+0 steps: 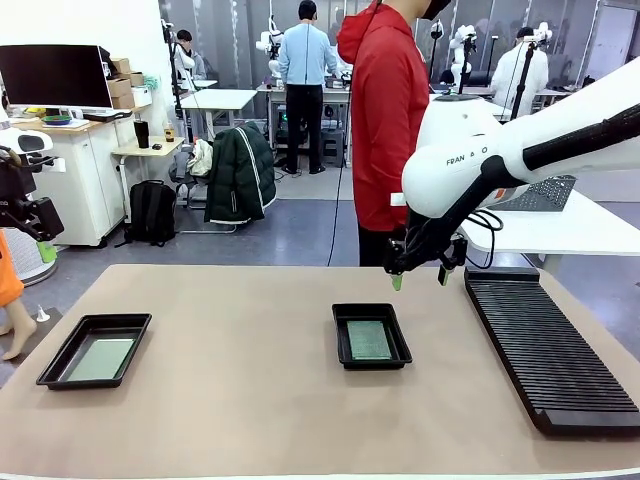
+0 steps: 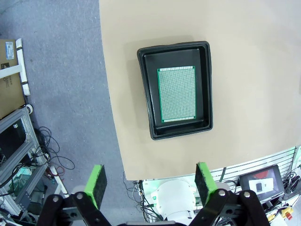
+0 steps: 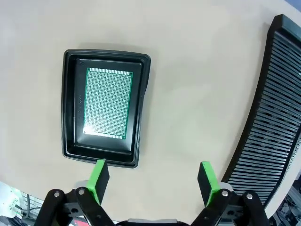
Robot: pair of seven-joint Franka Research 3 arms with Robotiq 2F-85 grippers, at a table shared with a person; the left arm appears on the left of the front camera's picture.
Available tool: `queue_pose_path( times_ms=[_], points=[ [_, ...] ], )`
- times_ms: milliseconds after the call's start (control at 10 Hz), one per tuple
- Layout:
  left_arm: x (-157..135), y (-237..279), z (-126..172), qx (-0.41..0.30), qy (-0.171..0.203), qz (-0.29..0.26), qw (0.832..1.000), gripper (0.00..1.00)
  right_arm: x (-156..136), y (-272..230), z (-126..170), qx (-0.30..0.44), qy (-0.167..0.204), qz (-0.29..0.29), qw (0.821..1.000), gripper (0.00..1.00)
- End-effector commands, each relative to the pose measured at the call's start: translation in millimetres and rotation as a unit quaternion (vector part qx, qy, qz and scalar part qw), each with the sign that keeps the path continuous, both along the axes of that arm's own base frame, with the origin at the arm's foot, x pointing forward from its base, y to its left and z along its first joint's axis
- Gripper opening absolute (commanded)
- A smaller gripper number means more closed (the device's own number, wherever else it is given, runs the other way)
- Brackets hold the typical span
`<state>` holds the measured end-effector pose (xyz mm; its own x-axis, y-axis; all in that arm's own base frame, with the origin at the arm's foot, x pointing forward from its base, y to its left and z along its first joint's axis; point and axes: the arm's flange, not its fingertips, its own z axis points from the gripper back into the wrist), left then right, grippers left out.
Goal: Inspect and transfer BCBs to ESD trays.
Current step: Pick up the Blank PCB from the PCB Rack and place it in the right ESD tray, then pick up the ESD tray and place it on the left side of the table.
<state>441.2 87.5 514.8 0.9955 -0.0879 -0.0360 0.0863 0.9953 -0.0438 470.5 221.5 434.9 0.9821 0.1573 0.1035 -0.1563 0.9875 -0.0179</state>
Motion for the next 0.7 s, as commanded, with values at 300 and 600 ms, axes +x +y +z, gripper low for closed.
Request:
queue_pose_path(
  times_ms=[300,600],
  points=[
    [-1.1,-0.2,-1.3,0.000,-0.002,0.000,1.000,1.00,-0.3,2.0,0.1,0.001,-0.002,0.002,1.000,1.00],
    [-1.1,-0.2,-1.3,0.000,-0.002,0.000,1.000,1.00,-0.3,2.0,0.1,0.001,-0.002,0.002,1.000,1.00]
  ],
)
